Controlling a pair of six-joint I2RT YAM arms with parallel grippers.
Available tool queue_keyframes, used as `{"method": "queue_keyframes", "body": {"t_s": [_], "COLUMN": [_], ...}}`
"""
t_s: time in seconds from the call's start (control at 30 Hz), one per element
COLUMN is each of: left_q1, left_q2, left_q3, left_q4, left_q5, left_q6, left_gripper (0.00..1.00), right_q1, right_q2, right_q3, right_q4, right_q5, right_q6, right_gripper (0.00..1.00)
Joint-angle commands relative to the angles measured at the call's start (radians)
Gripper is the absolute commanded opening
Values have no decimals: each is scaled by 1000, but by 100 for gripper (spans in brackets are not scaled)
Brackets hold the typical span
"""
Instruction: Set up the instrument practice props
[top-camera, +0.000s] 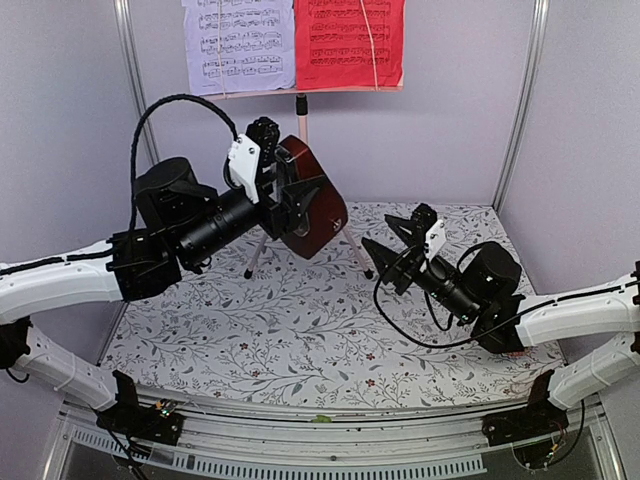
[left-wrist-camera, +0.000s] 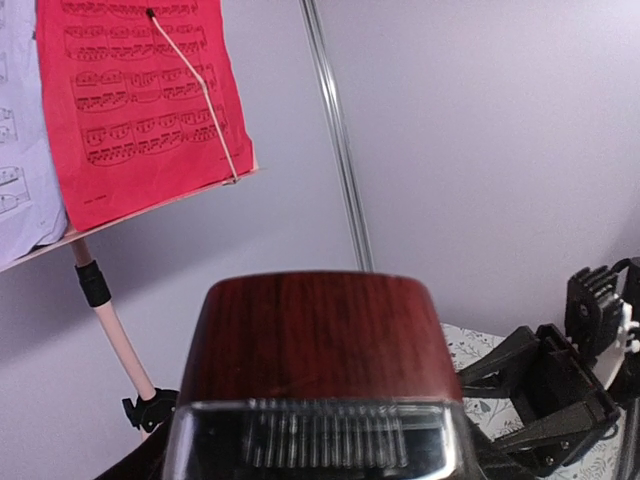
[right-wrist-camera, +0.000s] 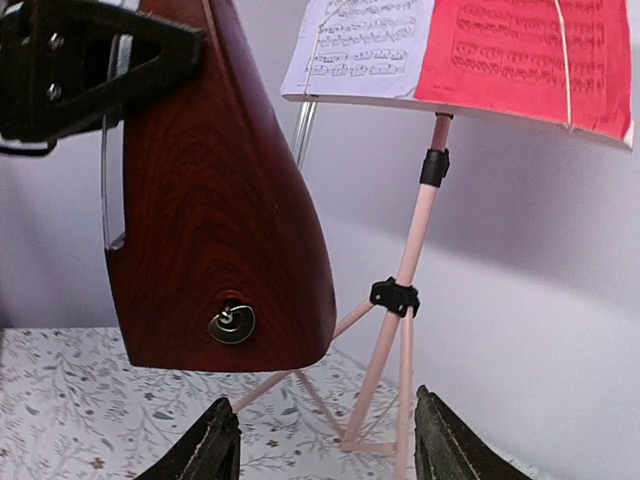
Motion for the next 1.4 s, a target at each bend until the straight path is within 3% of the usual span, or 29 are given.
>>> {"method": "queue_keyframes", "body": {"t_s": [0.0,0.17,0.53,0.83,1.37], "left_q1": [-19,-92,-210,-238,-241], "left_q2": [-16,5,96,141,166], "left_q3": [156,226,353,416,438], "left_q4": [-167,-246,-257,-261,-291], "left_q5": [37,-73,-210,-210,-174], "left_q6": [54,169,366,404,323], "left_gripper": [0,0,0,0,0], "right_q1": [29,64,107,115,130], "right_q2": [70,141,248,267,329], "right_q3": [-23,-32,-28,-27,6], "right_q4": [331,490,687,710,872], "right_q5": [55,67,58,66,90], "right_q6": [-553,-868,-1285,-1379,-1469], "right_gripper": [60,60,59,59,55]}}
